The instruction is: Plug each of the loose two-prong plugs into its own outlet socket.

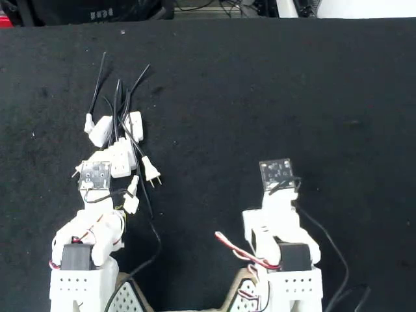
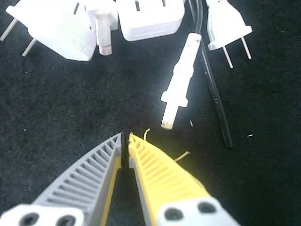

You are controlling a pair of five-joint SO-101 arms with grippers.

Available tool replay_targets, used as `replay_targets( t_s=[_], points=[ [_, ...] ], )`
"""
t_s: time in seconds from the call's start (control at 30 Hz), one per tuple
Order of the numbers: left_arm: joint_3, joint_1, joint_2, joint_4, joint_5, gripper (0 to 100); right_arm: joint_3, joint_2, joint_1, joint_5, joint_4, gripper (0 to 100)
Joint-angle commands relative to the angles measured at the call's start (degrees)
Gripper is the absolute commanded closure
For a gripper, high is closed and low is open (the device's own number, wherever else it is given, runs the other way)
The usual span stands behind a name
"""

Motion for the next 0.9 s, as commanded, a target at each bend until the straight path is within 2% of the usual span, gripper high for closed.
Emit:
replay_targets(
  t_s=[0.0,0.2,0.67,0.77,0.87],
  points=[
    [1.1,0.7,-0.4,0.3,-0.1,96,-0.2,-5.5,-1.8,-0.2,0.2,98.0],
    [1.1,2.3,-0.4,0.3,-0.1,96,-0.2,-5.5,-2.1,-0.5,0.2,98.0],
    [1.1,1.2,-0.4,-0.2,-0.6,96,-0.3,-5.5,-1.8,-0.1,-0.4,97.7],
    [-0.7,-2.9,-0.4,-3.0,-2.0,96,-1.2,-5.5,-0.8,0.0,-5.0,97.6],
    [-5.7,-12.7,-0.4,-5.6,-11.6,96,-4.1,-5.5,0.7,2.2,-9.8,96.5]
  ],
)
